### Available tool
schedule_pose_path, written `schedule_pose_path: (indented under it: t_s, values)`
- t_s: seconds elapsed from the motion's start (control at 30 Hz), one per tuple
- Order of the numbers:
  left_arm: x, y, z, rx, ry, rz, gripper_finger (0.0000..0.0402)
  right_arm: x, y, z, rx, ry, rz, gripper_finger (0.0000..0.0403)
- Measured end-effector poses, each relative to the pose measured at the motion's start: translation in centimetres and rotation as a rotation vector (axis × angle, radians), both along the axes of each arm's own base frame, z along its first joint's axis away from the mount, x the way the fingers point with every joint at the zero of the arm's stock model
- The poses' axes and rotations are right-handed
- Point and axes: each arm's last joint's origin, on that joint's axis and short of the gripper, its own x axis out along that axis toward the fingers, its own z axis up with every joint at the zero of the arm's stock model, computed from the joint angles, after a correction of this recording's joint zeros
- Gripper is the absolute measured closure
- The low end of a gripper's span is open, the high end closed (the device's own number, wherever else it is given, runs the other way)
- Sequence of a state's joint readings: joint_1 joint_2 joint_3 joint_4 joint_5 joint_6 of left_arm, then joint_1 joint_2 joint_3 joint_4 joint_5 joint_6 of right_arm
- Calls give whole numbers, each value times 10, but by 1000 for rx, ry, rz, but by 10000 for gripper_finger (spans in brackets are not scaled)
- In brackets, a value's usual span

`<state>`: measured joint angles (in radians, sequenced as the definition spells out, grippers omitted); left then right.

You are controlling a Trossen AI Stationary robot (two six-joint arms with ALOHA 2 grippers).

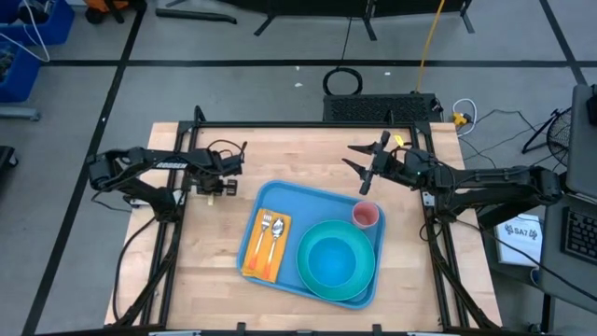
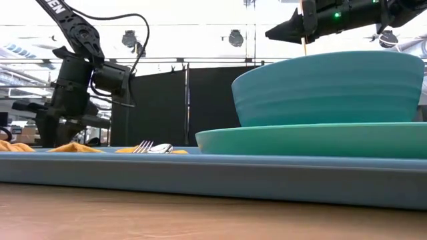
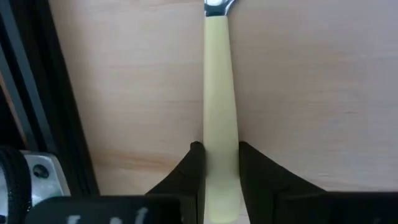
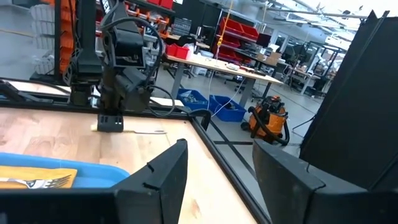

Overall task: Set up tray
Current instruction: Put the yellow knife on top of the yellow table napkin

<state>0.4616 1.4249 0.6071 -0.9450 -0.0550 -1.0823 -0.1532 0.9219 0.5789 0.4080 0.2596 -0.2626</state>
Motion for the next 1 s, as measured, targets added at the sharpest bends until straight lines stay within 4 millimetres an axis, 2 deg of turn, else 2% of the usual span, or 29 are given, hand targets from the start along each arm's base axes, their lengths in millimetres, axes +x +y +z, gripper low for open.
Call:
schedule_pose_path:
  t_s: [0.27, 0.37, 0.47, 0.63, 0.77, 0.87, 1.0]
  values:
    - [8, -7, 3, 38, -8, -93, 331, 0, 0, 0, 13, -4, -1, 232]
    - [18, -15, 11, 56, -42, -150, 331, 0, 0, 0, 14, -5, -2, 232]
    - [31, -24, 28, 92, -125, -201, 331, 0, 0, 0, 19, -6, -4, 232]
    - [49, -57, 59, 110, -239, -281, 331, 0, -1, 0, 21, -6, -30, 232]
    - [54, -85, 78, 116, -252, -302, 331, 0, -1, 0, 21, -5, -32, 232]
    - [59, -106, 85, 77, -318, -317, 331, 0, -1, 0, 21, -5, -32, 232]
    - [66, -133, 86, -11, -414, -329, 331, 0, -1, 0, 35, -12, -32, 232]
